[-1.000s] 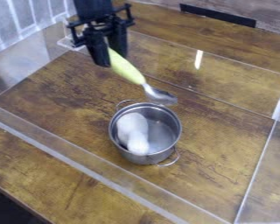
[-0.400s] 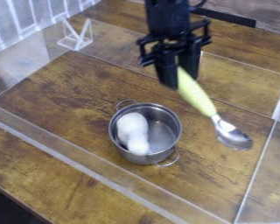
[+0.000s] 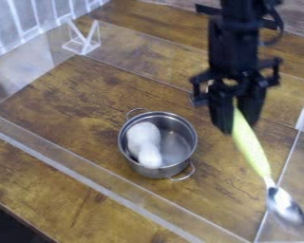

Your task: Move the green spoon to the right

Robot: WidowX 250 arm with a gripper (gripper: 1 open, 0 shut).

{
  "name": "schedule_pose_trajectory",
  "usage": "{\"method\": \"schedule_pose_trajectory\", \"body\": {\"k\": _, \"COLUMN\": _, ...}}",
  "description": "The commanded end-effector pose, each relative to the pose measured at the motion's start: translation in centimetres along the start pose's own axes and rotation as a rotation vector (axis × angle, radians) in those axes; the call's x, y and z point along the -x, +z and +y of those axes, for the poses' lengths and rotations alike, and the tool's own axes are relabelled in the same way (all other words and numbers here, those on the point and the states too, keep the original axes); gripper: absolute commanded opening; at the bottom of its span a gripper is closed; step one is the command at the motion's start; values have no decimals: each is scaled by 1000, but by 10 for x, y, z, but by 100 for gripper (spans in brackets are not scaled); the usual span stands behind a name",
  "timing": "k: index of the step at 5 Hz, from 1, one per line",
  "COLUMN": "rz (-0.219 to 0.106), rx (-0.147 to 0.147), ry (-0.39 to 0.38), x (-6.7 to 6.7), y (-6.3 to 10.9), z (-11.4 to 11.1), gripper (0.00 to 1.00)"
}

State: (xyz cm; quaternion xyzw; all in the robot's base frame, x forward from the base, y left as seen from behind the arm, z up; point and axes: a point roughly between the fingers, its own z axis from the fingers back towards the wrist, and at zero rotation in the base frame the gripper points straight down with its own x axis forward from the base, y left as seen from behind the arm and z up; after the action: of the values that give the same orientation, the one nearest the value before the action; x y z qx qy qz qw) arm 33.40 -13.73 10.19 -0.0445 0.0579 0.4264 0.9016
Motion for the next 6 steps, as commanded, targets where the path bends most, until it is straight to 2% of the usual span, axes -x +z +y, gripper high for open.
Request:
{"method": "schedule_pose_trajectory", "body": {"k": 1, "rz": -23, "rx": 4, "ry": -155, "x": 15, "y": -18, "z": 0, "gripper": 0}}
{"method": "schedule_pose_trajectory", "body": {"k": 2, "rz": -35, "rx": -10, "ry": -209, "x": 14, "y": -54, "z": 0, "gripper": 0}}
{"method": "schedule_pose_trajectory", "body": {"k": 3, "rz": -71, "rx": 17, "ry": -266, "x": 10, "y": -59, "z": 1, "gripper": 0}}
{"method": "schedule_pose_trajectory", "body": {"k": 4, "rz": -83, "rx": 34, "ry": -305, "x": 7, "y": -58, "z": 2, "gripper": 0}}
{"method": "schedule_pose_trajectory", "body": {"k": 5, "rz": -92, "rx": 48, "ry": -320, "x": 8, "y": -56, "z": -13, "gripper": 0}}
{"method": "schedule_pose_trajectory", "body": {"k": 6, "rz": -107, "rx": 67, "ry": -348, "x": 2, "y": -58, "z": -24, "gripper": 0}}
